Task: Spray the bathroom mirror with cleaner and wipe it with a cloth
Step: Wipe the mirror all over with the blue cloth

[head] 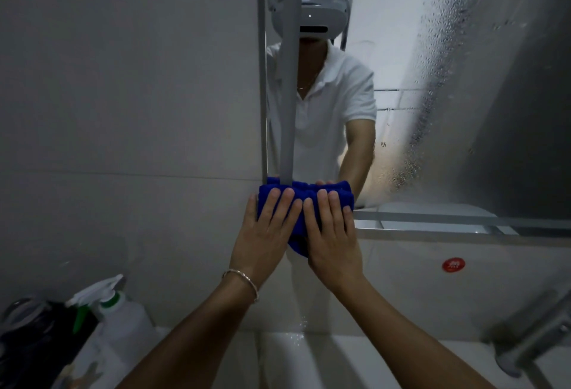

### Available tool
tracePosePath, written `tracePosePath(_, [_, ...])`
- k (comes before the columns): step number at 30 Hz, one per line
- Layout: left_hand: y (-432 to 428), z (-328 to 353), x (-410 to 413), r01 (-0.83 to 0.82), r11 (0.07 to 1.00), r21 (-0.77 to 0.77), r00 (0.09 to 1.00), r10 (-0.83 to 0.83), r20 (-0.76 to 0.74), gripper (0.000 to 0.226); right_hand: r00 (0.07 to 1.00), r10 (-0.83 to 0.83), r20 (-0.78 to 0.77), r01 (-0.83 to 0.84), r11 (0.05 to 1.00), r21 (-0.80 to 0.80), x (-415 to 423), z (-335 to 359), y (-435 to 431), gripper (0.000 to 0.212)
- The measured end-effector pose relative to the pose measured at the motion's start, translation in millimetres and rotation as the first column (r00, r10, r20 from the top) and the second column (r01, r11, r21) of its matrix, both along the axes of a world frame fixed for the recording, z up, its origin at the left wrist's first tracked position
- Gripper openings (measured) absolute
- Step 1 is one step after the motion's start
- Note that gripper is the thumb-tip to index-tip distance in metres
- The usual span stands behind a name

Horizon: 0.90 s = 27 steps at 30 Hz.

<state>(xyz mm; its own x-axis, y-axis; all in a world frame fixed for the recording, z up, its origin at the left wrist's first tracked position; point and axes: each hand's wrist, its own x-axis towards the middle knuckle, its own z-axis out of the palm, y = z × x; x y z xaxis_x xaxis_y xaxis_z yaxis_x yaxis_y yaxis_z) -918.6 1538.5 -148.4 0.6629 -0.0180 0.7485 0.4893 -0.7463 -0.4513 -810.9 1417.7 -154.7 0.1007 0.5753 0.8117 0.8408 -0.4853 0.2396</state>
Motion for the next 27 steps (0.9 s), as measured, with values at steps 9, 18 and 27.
tracePosePath(9, [-7,16,-9,0.131,0.981,-0.143,0.991,-0.133,0.000,0.075,0.975,0.083,-0.204,-0.066,0.994,0.087,-23,7,4,0.073])
tracePosePath(18, [-3,120,-1,0.126,0.980,-0.153,0.986,-0.107,0.129,0.074,0.990,0.107,-0.092,-0.096,0.988,0.117,-14,117,14,0.062])
tracePosePath(27, [-14,331,12,0.131,0.988,-0.081,0.971,-0.111,0.210,0.071,0.993,0.111,0.029,-0.114,0.941,0.319,6,324,16,0.056])
